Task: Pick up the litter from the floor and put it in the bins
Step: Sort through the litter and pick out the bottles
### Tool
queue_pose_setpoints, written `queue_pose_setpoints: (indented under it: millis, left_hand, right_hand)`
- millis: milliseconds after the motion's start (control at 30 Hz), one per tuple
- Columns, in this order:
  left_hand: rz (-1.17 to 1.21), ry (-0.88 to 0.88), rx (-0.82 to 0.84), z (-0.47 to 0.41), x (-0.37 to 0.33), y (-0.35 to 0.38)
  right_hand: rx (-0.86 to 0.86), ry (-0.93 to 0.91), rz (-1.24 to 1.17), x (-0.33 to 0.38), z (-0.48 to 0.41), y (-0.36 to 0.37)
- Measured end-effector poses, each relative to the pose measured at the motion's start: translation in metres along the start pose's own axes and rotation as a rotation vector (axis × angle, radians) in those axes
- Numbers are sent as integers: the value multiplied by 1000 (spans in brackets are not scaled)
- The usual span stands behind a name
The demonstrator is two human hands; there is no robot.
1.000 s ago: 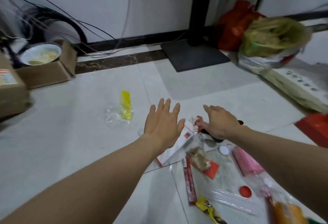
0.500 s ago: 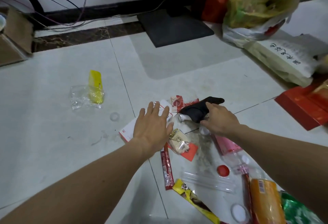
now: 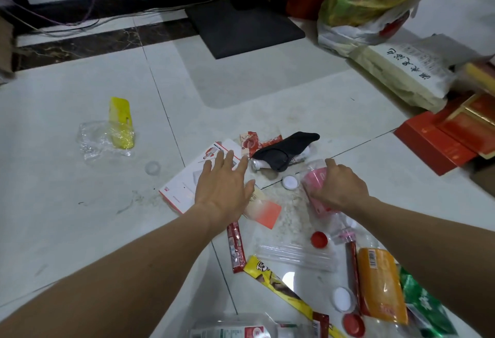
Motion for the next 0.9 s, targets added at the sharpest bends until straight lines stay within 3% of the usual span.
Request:
queue_pose_setpoints:
  millis: [467, 900]
  left_hand:
    - [12, 128, -17, 31, -13, -8]
    - [61, 202, -52, 57, 19, -25]
  right_hand:
    - [-109, 19, -84, 3, 44, -2]
    - [-151, 19, -86, 42, 84, -18]
Point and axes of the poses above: each hand's wrist, its own z-axis away from the middle knuckle, its own y-axis out of the palm, x = y × z, the point moved 5 cm from there along -z, towards the middle knuckle, and after that the axes turned 7 degrees about -x, right-handed, at the moved point
